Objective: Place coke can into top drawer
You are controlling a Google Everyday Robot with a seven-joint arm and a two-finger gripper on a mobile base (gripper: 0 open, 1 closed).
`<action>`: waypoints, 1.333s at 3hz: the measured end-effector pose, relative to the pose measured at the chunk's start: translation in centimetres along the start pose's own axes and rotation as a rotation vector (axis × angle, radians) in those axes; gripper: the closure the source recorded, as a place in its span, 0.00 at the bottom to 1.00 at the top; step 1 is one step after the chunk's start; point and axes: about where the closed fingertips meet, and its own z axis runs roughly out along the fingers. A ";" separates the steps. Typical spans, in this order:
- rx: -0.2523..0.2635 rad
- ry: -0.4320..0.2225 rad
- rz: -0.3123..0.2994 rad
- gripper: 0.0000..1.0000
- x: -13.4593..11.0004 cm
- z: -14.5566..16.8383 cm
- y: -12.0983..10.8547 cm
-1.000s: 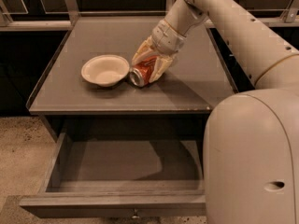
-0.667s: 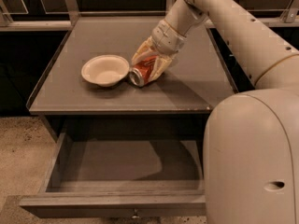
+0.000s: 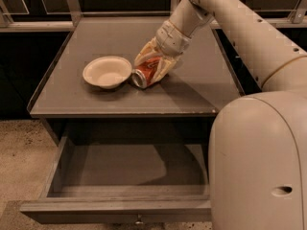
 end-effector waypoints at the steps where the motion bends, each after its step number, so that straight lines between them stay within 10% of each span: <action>1: 0.014 -0.020 -0.006 1.00 -0.1 0.3 0.0; 2: 0.070 -0.080 -0.065 1.00 -3.5 -1.0 1.2; 4: -0.167 -0.286 -0.356 1.00 -15.0 3.9 4.9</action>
Offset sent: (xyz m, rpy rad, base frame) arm -0.1158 0.0031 0.0428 0.2095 -0.0050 0.1574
